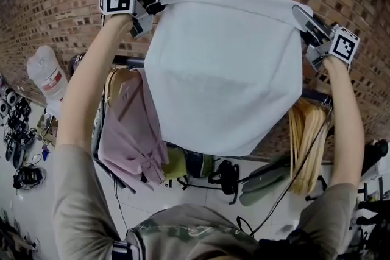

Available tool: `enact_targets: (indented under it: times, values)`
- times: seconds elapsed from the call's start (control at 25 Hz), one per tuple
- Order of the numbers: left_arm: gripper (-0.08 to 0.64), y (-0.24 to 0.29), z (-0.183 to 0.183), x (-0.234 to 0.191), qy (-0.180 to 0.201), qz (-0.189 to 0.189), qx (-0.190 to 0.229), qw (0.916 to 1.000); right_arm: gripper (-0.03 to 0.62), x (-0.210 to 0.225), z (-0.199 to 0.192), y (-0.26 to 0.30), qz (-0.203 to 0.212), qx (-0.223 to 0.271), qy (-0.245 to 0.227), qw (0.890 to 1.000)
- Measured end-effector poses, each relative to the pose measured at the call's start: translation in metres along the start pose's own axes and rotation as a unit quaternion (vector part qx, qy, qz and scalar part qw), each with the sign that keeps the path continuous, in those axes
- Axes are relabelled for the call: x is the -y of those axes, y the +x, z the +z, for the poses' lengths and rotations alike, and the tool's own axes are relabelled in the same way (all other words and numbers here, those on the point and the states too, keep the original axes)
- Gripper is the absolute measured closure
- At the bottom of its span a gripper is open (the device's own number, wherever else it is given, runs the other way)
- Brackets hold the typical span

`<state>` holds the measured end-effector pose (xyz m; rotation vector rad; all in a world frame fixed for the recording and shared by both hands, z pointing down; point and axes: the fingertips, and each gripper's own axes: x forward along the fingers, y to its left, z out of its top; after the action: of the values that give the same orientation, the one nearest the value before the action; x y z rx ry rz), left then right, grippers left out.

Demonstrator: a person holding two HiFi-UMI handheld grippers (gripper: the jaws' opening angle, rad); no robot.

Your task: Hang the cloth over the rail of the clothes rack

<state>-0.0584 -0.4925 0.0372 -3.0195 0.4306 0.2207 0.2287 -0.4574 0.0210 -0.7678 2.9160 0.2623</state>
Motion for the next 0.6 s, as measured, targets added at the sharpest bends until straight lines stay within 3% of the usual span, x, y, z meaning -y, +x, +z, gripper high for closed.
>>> enact_targets:
  times: [0.4,0.52,0.6]
  values:
    - [0.543,0.004,-0.036,-0.023,-0.012,0.001,-0.031,0.9994,0.572,0.015,-0.039,0.007,0.006,-0.01,0.03,0.999]
    - [0.543,0.006,-0.057,-0.02,0.018,-0.026,-0.057,0.9979,0.572,0.025,-0.072,0.008,0.009,-0.046,0.062,0.997]
    - [0.543,0.005,-0.076,-0.023,0.016,-0.029,-0.083,0.996,0.572,0.031,-0.097,0.009,0.002,-0.084,0.086,0.993]
